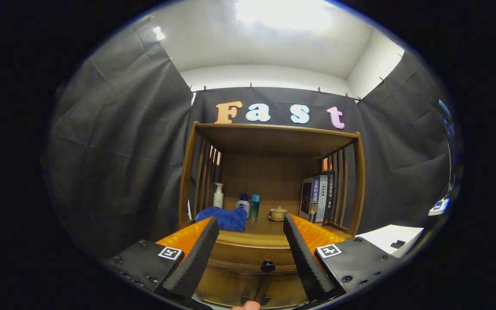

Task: Pull open the drawer, take out the items inside it, and place them on the countertop above the cabinet.

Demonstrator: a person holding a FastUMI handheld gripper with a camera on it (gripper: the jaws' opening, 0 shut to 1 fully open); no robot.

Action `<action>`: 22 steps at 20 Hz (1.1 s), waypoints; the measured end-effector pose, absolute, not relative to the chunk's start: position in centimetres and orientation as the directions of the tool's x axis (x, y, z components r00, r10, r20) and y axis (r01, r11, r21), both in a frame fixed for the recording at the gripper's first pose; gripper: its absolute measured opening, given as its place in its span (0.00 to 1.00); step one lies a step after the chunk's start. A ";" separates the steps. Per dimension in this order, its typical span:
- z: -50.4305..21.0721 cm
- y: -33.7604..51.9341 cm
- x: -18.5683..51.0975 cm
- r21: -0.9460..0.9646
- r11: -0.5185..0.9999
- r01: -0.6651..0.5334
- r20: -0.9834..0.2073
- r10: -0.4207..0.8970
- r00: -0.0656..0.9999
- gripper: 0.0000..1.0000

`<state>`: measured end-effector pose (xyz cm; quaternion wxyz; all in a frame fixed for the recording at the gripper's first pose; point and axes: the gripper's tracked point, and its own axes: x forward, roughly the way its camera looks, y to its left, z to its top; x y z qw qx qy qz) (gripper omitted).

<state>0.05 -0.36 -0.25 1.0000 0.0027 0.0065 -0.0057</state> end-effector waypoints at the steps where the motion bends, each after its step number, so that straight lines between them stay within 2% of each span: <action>1: -0.3 -0.3 0.0 0.006 1.000 0.012 -0.013 -0.011 1.000 0.98; 22: -0.3 -0.9 -0.1 0.007 1.000 0.025 -0.009 -0.025 1.000 0.97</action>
